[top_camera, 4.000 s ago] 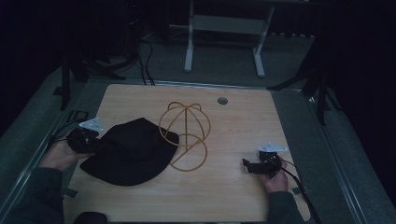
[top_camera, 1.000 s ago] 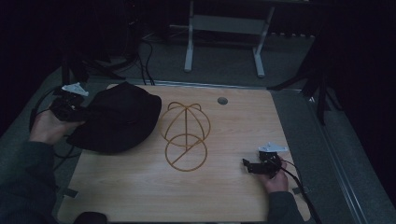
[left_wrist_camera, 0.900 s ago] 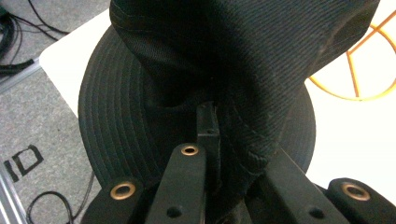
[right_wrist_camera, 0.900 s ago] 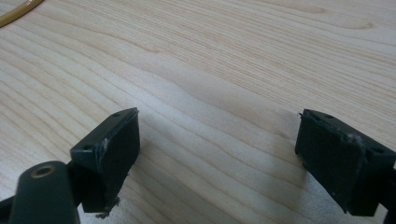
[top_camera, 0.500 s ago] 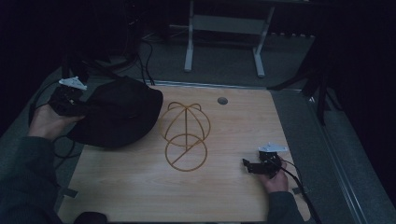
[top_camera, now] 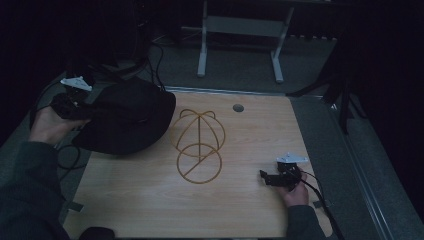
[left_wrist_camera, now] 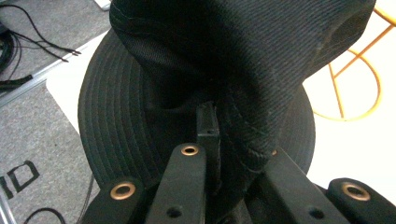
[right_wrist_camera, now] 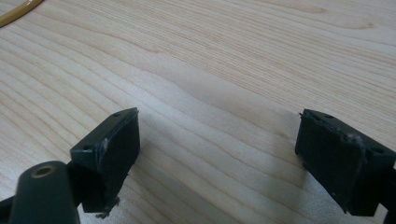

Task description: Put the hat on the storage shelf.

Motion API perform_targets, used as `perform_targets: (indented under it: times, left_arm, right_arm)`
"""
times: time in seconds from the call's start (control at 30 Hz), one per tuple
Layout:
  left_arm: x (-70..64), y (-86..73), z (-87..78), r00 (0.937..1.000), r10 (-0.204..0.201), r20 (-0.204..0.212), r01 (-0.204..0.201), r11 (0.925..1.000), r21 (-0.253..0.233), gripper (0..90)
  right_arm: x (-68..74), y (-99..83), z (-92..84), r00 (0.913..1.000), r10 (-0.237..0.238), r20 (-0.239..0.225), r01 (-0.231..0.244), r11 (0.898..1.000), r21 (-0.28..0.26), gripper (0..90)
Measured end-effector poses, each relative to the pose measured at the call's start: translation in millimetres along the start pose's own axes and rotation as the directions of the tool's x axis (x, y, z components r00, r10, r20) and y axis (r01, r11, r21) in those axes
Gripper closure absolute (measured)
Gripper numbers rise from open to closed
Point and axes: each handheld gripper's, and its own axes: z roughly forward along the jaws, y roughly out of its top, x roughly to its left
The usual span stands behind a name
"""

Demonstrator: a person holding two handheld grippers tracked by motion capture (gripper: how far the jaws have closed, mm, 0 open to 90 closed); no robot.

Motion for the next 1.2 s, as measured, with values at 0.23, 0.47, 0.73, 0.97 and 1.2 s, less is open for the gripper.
perform_targets:
  times: [0.23,0.47,0.73,0.97,1.2]
  left_arm:
    - [2.1,7.1,-2.9,0.9996,0.011,0.024,-0.011,0.9999,-0.009,88.1]
    - [3.2,15.4,-7.8,0.9983,0.029,0.051,-0.027,0.999,-0.036,88.1]
    - [3.9,27.4,-11.8,0.9978,0.046,0.047,-0.044,0.9983,-0.038,88.1]
    - [1.9,37.9,-15.3,0.996,0.069,0.056,-0.067,0.9969,-0.042,88.1]
    - [1.4,44.8,-16.6,0.9949,0.078,0.064,-0.075,0.996,-0.048,88.1]
  right_arm:
    - [-0.2,0.0,0.1,1.0,-0.002,0.0,0.002,1.0,-0.001,13.8]
    - [-0.1,0.0,0.1,1.0,-0.002,0.0,0.002,1.0,-0.001,13.8]
    - [-0.2,0.0,0.0,1.0,-0.003,0.0,0.003,1.0,0.0,13.8]
    - [-0.1,0.0,0.1,1.0,-0.002,0.0,0.002,1.0,-0.001,13.8]
    - [-0.1,0.0,0.1,1.0,-0.002,0.0,0.002,1.0,-0.001,13.8]
